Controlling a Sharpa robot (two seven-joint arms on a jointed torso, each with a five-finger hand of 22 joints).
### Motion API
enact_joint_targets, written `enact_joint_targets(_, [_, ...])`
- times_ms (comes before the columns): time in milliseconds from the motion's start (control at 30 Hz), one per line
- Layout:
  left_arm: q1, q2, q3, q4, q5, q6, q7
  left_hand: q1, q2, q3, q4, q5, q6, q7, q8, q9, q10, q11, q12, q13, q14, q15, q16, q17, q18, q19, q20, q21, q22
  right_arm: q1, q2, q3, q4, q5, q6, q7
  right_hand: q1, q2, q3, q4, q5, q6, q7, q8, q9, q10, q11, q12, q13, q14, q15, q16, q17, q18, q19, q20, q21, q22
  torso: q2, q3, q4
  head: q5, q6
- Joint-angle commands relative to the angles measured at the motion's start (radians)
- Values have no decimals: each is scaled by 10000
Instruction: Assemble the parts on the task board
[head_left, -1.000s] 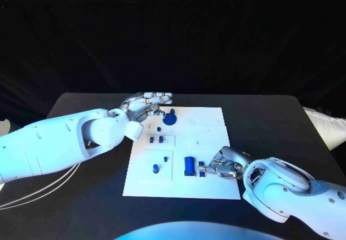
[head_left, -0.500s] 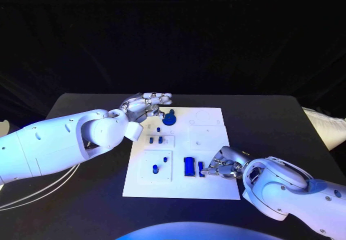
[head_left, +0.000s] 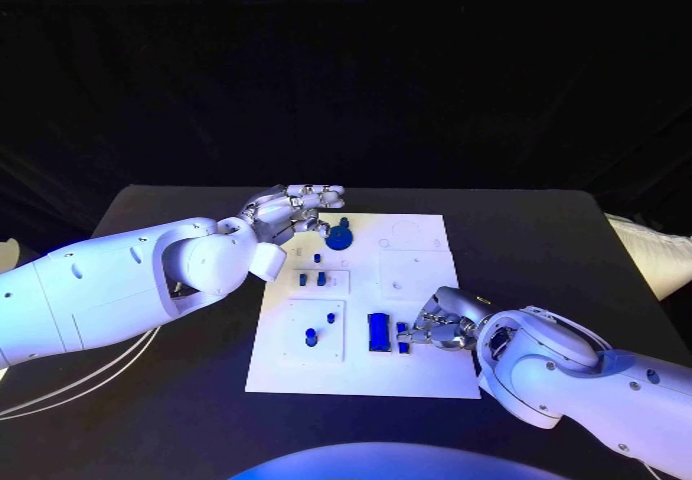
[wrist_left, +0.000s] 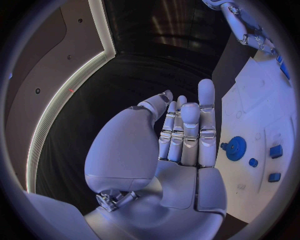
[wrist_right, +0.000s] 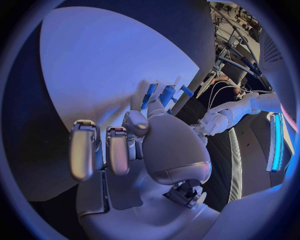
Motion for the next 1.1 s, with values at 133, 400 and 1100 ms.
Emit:
enact_joint_targets(133, [7,22,5,-2,-26,195,48,-5,94,-51,-18,26,-82,13,23,-14,-61,27,30,14,-44,7,-35,-9,181,-72,-2,-62,-17,-50,-116,-39,77,-84,-131,147,63,-114,-109,-75,133,-51,54,-52,-33,42,5,-78,-40,833,-37,27,1536,-110,160,-61,27,77,-15,12,-13,7,23])
enact_joint_targets(400, [1,54,-15,-100,-26,99,95,-61,77,-110,-6,18,-119,24,20,-16,-116,43,64,11,-164,25,-118,-201,179,-126,13,-102,-36,308,-504,-2,-104,3408,-1433,3317,64,-244,-472,2,591,-918,398,-567,-216,-933,300,-2743,-1605,590,193,-698,527,153,-371,120,-962,-1196,-99,-34,-37,-48,170])
enact_joint_targets(1100, [-502,944,-85,-2201,305,-1340,880,-147,48,-124,167,27,-225,131,-129,-26,-634,561,-918,-347,-2892,1179,-8011,-4918,158,-4555,1335,-4662,-3505,1516,1324,69,-5451,12332,66,9741,2797,756,-273,-1442,282,-2051,1317,-919,-2145,-3012,1537,-8820,-10009,-3349,1832,-13679,-10524,1185,-4027,1772,-11953,-11078,-1103,-186,-213,-234,1239])
